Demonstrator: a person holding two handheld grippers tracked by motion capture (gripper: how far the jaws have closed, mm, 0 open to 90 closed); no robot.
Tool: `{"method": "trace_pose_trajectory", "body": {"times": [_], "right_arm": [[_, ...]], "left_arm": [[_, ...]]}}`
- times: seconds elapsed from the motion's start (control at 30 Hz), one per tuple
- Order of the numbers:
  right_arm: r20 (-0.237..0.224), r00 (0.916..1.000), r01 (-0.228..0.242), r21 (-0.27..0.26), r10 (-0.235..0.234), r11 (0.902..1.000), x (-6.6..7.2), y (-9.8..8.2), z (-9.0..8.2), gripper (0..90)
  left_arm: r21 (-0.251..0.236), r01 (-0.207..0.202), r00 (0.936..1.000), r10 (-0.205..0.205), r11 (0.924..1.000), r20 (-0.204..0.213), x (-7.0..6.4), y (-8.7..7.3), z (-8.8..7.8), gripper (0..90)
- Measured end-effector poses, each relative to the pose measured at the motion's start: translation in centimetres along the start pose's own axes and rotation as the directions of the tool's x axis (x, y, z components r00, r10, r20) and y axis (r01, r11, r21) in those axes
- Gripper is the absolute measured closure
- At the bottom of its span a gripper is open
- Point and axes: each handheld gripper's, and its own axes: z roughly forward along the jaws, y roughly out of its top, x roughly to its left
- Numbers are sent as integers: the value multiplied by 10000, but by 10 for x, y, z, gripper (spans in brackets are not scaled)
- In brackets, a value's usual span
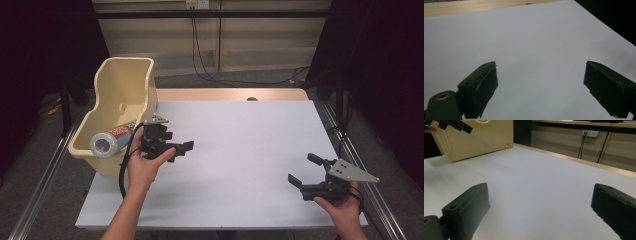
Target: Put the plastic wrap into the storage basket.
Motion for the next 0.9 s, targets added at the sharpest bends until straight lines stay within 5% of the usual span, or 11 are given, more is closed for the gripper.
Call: {"method": "trace_pose_trajectory", "body": {"times": [0.27,0.47,0.63,0.7,0.9], "right_arm": [[-30,10000,13,33,-13,10000,1,-1,1,14],[-43,10000,64,104,-64,9999,2,-2,3,14],[-83,9999,104,170,-103,9998,3,-4,5,14],[-98,9999,125,171,-123,9998,4,-4,5,14],[-103,9999,140,190,-139,9997,3,-5,6,14]], "left_arm": [[-1013,-809,9965,827,9916,133,-5,-29,-3,97],[-1825,-1124,9934,1150,9768,35,-3,-51,-6,91],[-3220,-1976,9783,2070,9259,-51,-7,-63,-15,61],[-3354,-1995,9778,2094,9207,-68,-8,-64,-15,59],[-3228,-1840,9803,1972,9284,83,-5,-65,-14,54]]}}
